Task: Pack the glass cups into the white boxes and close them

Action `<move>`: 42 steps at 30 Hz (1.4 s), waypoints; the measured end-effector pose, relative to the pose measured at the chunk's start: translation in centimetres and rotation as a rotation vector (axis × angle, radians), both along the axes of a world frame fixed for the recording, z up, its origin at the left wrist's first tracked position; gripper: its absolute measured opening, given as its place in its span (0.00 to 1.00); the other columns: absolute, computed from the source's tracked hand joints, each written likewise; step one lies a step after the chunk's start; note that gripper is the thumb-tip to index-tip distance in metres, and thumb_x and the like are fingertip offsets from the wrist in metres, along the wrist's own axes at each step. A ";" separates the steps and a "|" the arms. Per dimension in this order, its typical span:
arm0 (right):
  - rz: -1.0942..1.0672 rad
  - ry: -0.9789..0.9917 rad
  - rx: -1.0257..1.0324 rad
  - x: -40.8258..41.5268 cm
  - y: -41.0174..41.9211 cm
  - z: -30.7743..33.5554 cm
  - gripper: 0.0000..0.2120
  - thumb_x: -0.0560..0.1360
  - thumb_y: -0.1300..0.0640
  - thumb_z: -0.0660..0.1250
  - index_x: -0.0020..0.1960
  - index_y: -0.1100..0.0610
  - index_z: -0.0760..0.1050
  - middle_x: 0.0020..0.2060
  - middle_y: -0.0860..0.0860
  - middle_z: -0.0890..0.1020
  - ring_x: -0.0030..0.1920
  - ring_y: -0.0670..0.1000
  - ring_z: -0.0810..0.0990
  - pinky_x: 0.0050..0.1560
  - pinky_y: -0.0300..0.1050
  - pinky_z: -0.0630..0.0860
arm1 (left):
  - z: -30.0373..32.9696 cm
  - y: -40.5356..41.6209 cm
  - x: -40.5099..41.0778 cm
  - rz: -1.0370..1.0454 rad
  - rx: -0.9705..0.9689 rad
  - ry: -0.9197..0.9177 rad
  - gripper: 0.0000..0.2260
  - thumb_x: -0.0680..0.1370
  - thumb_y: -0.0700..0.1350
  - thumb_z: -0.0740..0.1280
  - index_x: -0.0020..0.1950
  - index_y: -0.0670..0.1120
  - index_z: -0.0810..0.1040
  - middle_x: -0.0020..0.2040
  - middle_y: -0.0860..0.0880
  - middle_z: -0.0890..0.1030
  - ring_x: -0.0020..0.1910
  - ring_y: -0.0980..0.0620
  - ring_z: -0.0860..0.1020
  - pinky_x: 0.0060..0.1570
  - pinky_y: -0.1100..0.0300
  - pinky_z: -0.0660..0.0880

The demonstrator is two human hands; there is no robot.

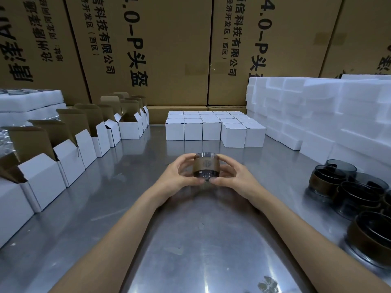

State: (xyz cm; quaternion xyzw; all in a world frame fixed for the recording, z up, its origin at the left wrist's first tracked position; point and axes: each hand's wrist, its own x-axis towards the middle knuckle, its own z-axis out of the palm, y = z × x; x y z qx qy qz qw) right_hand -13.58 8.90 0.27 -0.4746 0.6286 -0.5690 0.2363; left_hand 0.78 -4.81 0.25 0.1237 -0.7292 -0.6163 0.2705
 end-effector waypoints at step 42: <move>-0.126 0.404 -0.075 0.5 -0.4 -0.6 0.36 0.67 0.59 0.77 0.66 0.41 0.61 0.64 0.44 0.67 0.65 0.46 0.68 0.64 0.42 0.66 | -0.4 1.3 -0.6 0.369 -0.740 -0.008 0.27 0.65 0.48 0.79 0.61 0.51 0.72 0.57 0.57 0.78 0.59 0.53 0.76 0.60 0.52 0.72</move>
